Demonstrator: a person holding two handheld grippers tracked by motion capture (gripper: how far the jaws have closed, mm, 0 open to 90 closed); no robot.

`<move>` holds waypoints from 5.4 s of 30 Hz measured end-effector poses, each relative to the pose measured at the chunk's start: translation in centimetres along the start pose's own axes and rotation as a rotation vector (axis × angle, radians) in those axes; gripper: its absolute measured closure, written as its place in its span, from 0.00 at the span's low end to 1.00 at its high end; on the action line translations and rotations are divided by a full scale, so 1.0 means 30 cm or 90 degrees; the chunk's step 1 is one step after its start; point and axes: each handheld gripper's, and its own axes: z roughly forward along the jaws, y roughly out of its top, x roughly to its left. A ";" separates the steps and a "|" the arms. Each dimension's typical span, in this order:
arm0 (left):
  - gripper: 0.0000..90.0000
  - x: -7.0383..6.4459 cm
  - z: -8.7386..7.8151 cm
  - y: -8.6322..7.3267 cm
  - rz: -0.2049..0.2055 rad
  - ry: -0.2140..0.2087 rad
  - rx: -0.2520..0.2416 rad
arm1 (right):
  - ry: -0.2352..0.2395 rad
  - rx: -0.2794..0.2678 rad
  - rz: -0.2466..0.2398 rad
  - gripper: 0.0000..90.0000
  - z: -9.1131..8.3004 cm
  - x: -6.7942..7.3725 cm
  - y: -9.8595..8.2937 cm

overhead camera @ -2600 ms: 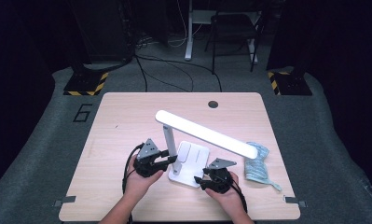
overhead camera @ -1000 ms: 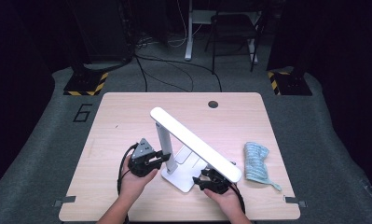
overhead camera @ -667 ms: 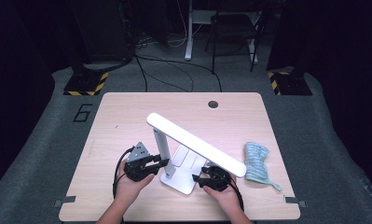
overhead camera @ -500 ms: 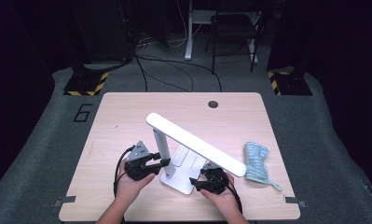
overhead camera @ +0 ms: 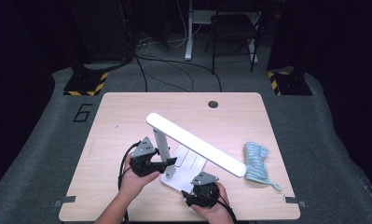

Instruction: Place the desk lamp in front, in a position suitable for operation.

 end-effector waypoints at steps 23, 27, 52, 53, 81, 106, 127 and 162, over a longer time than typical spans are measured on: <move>0.49 -0.009 0.016 0.014 0.056 -0.064 0.011 | 0.027 -0.009 0.067 0.43 -0.021 -0.101 -0.009; 0.51 -0.013 -0.003 0.001 0.054 -0.085 0.004 | 0.019 -0.015 0.040 0.42 -0.020 -0.083 -0.006; 0.59 -0.054 -0.037 -0.021 0.080 -0.069 -0.001 | -0.161 -0.066 0.152 0.41 -0.205 -0.371 -0.004; 0.59 -0.054 -0.037 -0.021 0.077 -0.063 -0.003 | -0.212 -0.068 0.154 0.40 -0.241 -0.421 -0.013; 0.56 -0.029 -0.045 -0.026 0.043 -0.095 -0.011 | -0.259 0.008 0.235 0.60 -0.213 -0.586 -0.169; 0.58 -0.061 -0.036 -0.029 0.054 -0.066 -0.017 | 0.000 -0.015 0.111 0.56 -0.029 -0.125 0.025; 0.58 -0.065 -0.033 -0.035 0.056 -0.064 -0.029 | -0.022 -0.030 0.079 0.68 0.005 -0.109 0.065; 0.59 -0.071 -0.031 -0.036 0.057 -0.055 -0.030 | -0.080 -0.006 0.087 0.68 0.177 -0.255 0.221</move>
